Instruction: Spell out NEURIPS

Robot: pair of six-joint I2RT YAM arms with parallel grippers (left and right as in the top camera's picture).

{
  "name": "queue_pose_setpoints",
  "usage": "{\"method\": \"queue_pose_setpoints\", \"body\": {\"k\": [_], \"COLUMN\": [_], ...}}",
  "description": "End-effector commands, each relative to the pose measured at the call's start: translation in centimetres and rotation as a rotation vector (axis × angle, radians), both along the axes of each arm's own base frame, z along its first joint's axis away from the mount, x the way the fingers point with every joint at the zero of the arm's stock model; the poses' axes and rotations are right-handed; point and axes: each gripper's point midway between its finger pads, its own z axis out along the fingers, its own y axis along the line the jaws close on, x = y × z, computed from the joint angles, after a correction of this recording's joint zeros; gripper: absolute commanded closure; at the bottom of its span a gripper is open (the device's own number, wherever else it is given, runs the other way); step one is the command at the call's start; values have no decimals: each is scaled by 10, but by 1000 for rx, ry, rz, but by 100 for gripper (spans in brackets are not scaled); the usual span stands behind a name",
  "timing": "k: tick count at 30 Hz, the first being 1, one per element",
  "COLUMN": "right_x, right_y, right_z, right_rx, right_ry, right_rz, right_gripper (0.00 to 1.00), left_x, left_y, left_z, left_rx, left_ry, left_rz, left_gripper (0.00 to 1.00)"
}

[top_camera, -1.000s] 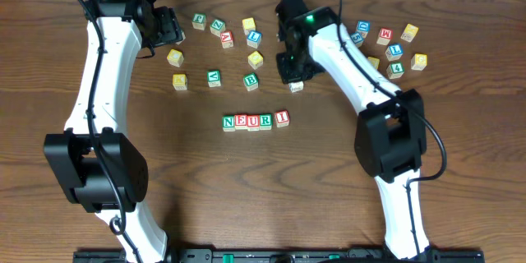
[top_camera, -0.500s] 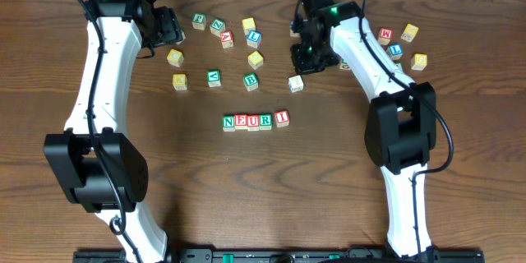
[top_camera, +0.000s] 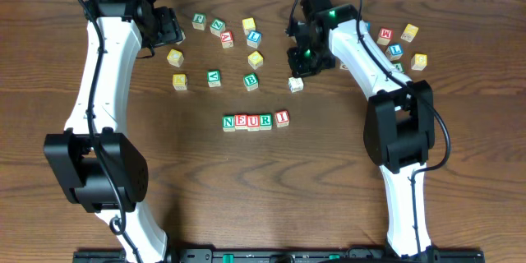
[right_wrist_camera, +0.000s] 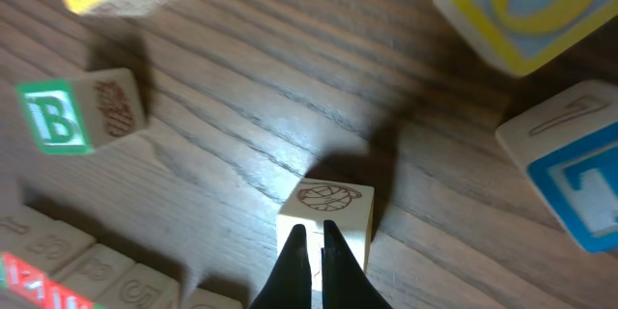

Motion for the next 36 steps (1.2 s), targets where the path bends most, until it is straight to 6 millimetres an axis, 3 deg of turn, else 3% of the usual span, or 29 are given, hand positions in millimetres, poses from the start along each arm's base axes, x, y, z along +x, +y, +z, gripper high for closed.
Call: {"method": "queue_pose_setpoints", "body": {"k": [1,15,25,36], "right_x": [-5,-5,-16,-11], "right_y": [-10,-17,-42,-65], "right_z": [-15,-20,-42,-43], "right_rx": [0,-5,-66,-66], "right_ry": [35,43,101,113], "right_rz": [-5,-18,-74,-122], "right_gripper": [99,99,99,99], "left_x": [-4,-4,-4,-4], "left_y": [0,0,0,0], "left_z": [-5,-5,-5,-5], "left_rx": [6,6,6,6], "left_ry": [15,15,15,16], "left_rz": [-2,-2,-2,-2], "left_gripper": [25,25,25,25]}}
